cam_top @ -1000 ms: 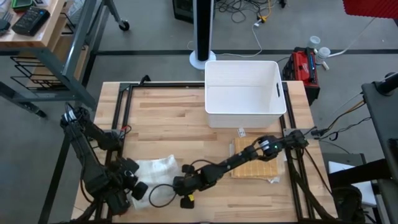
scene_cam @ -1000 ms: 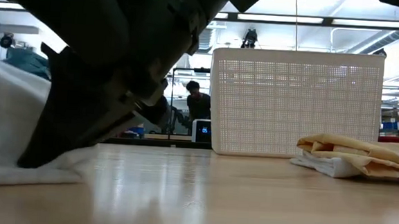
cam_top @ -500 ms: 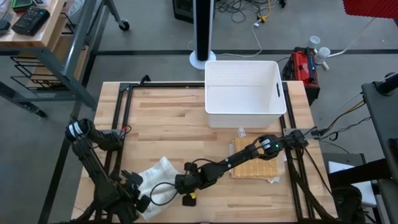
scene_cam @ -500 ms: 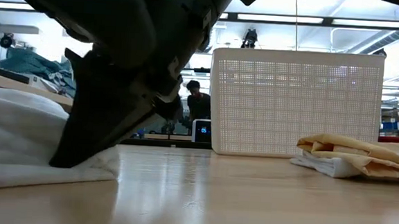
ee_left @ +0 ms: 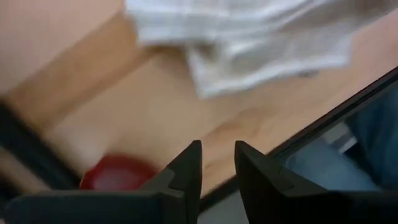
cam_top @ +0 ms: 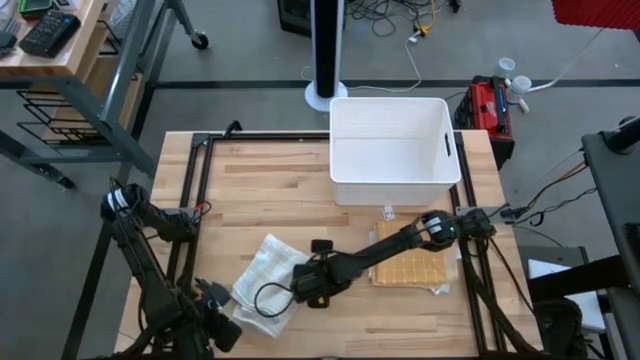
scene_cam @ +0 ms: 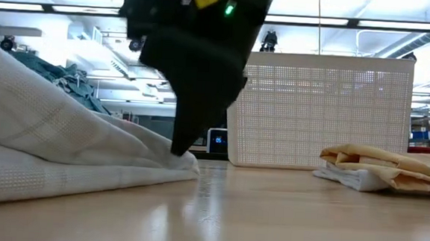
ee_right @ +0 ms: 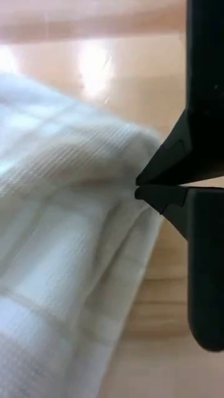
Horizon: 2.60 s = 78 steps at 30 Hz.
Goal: Fold towel
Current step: Fold the white checkered towel
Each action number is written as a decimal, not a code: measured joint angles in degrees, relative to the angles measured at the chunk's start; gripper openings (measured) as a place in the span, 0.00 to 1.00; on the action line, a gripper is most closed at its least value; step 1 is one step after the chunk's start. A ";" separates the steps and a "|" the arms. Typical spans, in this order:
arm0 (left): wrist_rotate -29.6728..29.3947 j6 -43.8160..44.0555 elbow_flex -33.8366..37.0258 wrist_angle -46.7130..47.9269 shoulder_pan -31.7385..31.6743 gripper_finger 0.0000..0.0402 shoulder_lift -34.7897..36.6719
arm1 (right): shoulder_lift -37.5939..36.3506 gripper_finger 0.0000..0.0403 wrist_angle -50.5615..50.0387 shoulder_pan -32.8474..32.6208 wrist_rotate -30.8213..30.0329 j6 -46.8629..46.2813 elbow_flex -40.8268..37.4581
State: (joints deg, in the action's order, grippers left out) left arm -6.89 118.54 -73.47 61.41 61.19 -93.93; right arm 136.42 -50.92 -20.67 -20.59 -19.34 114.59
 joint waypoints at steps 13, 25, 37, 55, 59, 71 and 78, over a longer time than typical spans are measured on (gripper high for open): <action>-22.91 -19.35 0.76 -5.30 1.60 0.19 -4.44 | -8.66 0.00 7.00 -3.94 -1.96 1.50 -2.96; -26.35 -24.93 0.39 -14.86 6.67 0.19 -19.86 | -7.30 0.01 37.38 -8.10 -1.98 8.56 -4.26; -31.59 -20.25 -0.43 -14.26 6.62 0.19 -21.07 | -5.97 0.36 33.88 -7.16 -1.06 1.75 -3.44; -30.03 -23.58 -0.39 -13.68 5.04 0.19 -20.57 | 1.40 0.56 41.71 -6.31 -2.09 -4.19 -2.76; -30.04 -25.55 -0.39 -13.81 4.92 0.19 -20.57 | 2.44 0.52 43.11 -5.95 -2.50 -4.85 -2.57; -38.60 -28.13 -0.22 -12.41 2.03 0.19 -20.52 | 2.50 0.03 41.45 -5.67 -5.34 -0.35 -2.57; -38.83 -25.47 -0.16 -12.35 0.18 0.19 -20.52 | 2.27 0.01 27.87 -7.52 -10.39 1.15 4.39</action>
State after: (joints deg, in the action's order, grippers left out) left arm -45.72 93.07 -73.63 49.06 61.36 -114.45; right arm 138.69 -23.04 -28.19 -30.98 -18.19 118.98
